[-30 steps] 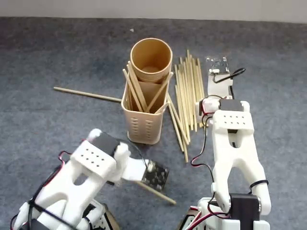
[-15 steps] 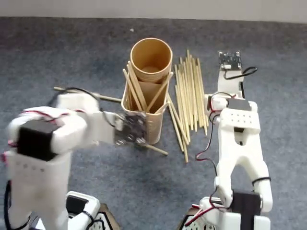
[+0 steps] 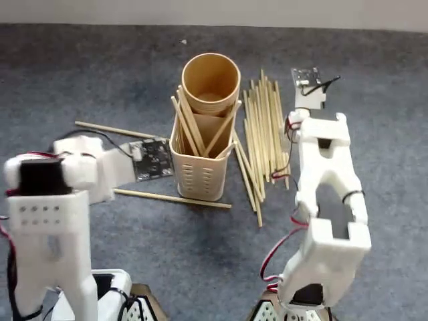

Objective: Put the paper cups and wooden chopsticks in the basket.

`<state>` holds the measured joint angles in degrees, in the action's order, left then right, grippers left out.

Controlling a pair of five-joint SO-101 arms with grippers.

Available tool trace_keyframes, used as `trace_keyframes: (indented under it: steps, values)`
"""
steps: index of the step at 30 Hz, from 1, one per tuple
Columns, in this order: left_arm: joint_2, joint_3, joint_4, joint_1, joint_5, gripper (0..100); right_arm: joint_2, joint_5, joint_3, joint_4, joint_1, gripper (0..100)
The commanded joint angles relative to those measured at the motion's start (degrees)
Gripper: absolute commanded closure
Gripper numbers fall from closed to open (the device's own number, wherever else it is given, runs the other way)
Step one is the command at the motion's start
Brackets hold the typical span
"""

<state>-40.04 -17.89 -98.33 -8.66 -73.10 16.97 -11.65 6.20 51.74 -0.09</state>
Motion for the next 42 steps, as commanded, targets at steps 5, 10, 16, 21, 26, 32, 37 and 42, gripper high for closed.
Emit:
trace_keyframes:
  steps: [5,10,16,21,26,32,37,42]
  values:
    - [-1.27,-21.05,17.58,1.89,-2.81,88,13.67,-0.53,-18.33,4.09,-0.66,72.1]
    - [-1.27,-21.23,17.93,-0.48,-3.08,88,21.32,-0.53,-26.95,7.69,-0.75,72.1]
    - [-1.27,-21.58,20.40,-2.15,-3.08,88,22.73,-0.09,-34.51,15.60,-1.98,72.1]
    - [-1.27,-21.67,20.48,-2.59,-3.08,88,22.81,-0.09,-41.89,22.29,-2.33,72.1]
    - [-1.27,-21.67,20.48,-2.59,-3.08,88,23.43,-0.53,-43.65,24.22,-5.05,72.1]
    - [-1.27,-21.58,19.87,-2.68,-3.08,88,29.76,-0.26,-41.01,22.29,-6.64,72.1]
    - [-1.27,-21.58,19.87,-2.77,-3.08,88,32.48,-0.09,-44.44,22.37,-5.14,77.6]
    - [-1.27,-21.58,19.87,-2.68,-3.08,88,32.31,-0.09,-45.58,22.37,-2.15,99.8]
